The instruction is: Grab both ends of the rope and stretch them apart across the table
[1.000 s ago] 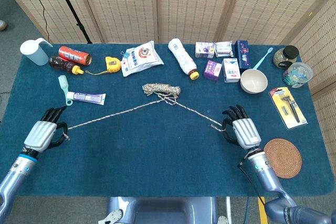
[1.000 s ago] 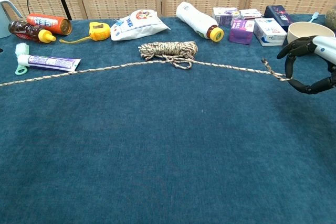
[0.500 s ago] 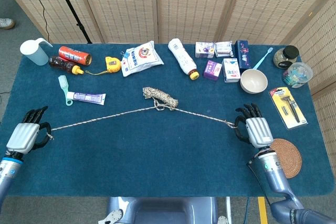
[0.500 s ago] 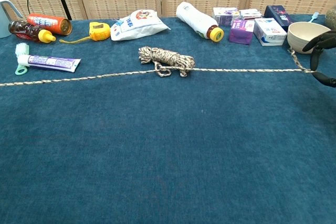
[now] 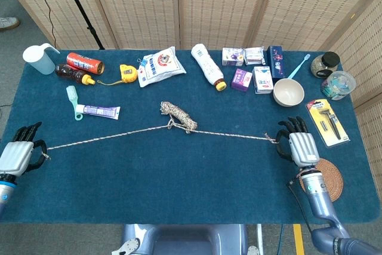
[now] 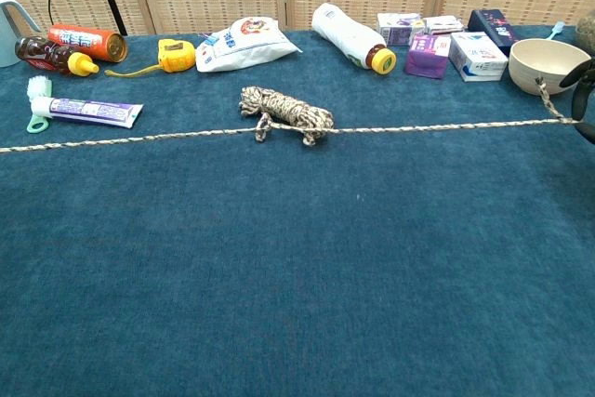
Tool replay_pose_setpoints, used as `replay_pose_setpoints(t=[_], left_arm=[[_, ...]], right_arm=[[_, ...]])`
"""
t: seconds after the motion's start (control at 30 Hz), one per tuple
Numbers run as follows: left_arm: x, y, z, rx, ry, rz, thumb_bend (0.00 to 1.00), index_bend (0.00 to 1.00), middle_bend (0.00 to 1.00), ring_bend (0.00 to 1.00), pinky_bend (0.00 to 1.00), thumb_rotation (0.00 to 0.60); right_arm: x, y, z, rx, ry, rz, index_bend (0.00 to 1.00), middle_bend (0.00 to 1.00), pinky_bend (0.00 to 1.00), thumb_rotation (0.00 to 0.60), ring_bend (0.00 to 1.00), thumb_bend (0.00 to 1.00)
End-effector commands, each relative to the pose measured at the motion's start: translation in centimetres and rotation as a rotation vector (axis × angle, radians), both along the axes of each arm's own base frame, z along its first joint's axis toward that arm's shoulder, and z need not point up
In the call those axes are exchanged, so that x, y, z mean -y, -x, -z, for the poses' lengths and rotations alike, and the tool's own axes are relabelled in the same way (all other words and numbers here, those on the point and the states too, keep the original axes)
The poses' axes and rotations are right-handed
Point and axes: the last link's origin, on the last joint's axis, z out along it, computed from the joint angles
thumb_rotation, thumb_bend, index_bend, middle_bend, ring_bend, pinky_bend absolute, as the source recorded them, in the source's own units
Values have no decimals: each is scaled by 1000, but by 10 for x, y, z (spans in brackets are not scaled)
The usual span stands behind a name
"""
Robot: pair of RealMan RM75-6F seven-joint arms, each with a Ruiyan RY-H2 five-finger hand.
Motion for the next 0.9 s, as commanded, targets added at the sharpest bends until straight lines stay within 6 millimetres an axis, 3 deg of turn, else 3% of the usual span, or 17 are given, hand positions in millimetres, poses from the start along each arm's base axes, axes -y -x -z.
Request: replay_pose_setpoints(t=[0.03, 0.47, 0.9], left_arm=[[1, 4, -4, -3, -10, -16, 497, 698, 0, 0, 0, 600], [3, 19, -14, -5, -48, -74, 496, 698, 0, 0, 0, 600], [-21, -21, 8, 67, -22, 44, 495, 698, 0, 0, 0, 600]], right_arm=[[1, 2, -2, -2, 6, 6, 619, 249, 0, 600, 118, 457], [4, 10, -11, -10, 31, 31, 618, 249, 0, 600, 118, 456], [1, 1, -3, 6, -5, -1, 616, 249, 0, 600, 118, 457]])
